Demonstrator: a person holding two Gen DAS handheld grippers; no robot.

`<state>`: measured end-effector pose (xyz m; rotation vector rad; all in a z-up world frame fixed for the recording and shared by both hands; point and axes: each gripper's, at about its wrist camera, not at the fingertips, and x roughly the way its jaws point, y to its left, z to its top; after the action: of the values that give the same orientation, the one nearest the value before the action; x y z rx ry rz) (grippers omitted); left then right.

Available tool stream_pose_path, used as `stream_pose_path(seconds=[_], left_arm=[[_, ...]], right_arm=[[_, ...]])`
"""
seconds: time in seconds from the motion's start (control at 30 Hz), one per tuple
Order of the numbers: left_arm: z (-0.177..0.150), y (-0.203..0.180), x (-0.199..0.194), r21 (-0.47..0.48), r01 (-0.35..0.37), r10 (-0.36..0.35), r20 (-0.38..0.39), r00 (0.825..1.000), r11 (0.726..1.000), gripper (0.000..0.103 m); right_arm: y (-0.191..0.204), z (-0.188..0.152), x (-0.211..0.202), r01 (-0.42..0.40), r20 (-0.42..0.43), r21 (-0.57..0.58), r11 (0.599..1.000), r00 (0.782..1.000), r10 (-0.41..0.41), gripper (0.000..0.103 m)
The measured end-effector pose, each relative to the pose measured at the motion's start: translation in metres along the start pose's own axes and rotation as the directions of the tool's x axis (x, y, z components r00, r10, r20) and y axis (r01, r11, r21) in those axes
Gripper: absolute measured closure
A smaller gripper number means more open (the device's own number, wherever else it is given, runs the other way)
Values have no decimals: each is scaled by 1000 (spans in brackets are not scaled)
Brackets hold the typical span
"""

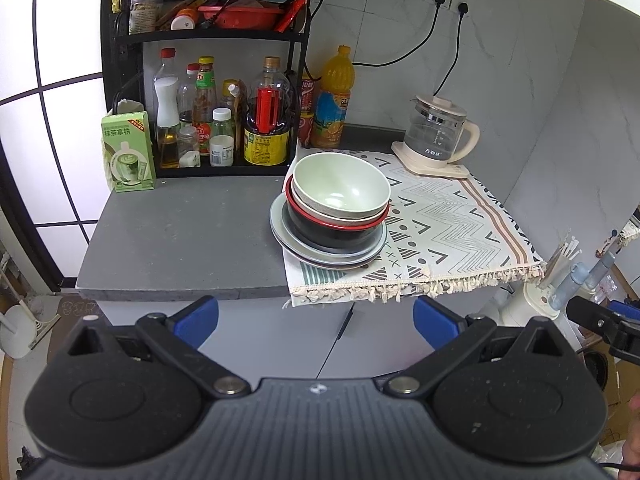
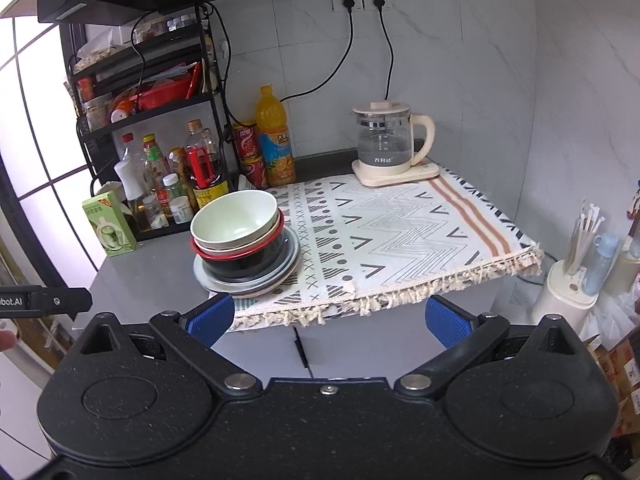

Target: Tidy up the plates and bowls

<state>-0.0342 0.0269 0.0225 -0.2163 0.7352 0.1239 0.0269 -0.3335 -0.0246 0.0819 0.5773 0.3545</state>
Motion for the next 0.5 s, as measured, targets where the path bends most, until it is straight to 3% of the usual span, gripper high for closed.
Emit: stream_pose_path(seconds=[0.5], left_arm=[[-2, -2, 1, 13, -12, 12, -1, 1000, 1000, 1]], right_arm=[[2, -1, 3, 5, -12, -15, 1000, 1000, -6, 0]])
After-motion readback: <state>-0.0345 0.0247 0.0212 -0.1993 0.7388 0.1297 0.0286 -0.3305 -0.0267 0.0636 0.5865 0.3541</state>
